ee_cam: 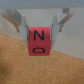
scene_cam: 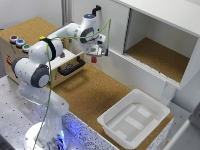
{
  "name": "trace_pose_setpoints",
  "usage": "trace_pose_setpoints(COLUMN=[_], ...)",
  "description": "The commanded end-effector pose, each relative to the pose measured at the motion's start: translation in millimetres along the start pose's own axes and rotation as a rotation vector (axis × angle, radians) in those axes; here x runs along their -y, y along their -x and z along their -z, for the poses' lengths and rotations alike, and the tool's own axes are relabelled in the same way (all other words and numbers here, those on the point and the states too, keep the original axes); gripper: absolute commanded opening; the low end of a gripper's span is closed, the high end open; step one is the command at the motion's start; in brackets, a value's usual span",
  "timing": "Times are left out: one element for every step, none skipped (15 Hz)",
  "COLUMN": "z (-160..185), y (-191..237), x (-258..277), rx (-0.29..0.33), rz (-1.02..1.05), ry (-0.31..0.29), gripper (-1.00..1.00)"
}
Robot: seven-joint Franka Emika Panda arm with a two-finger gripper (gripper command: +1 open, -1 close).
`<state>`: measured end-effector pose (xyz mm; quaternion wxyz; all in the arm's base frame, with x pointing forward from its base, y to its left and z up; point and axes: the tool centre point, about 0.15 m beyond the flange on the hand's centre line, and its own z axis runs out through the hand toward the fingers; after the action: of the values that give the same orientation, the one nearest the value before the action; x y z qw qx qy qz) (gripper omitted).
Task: Put the pink object inside the right cabinet
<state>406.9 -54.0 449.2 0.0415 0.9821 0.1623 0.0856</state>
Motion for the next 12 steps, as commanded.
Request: trace_pose_setpoints(z=[-2,3,6,8,10,9,7,4,3,1,-1,-4], y=[-6,-11,-17,-24,-38,-49,-60,-73,-87,-101,-111,-127], x=[-92,-110,-127,-139,-157,-170,-182,-193,-204,-212,-219,-229], rx=[-0.038,-0.057,-0.081,-0.085,-0.102,-0.111,-0.114,-0.111,-0.113,-0.11,-0.11,-0.117], rz=[-0.108,-0.125,-0.14,-0.145,-0.149,-0.153,-0.152,-0.147,-0.136,-0.119,-0.114,-0.118], ry=[-0.008,0.002,-0.001,-0.009,-0.008,-0.011,-0.017,-0.019,-0.017,-0.012,-0.012,-0.007], gripper=[-1.0,-1.0,-1.0,-1.0,-1.0,-1.0,-1.0,-1.0,-1.0,-1.0,-1.0,-1.0])
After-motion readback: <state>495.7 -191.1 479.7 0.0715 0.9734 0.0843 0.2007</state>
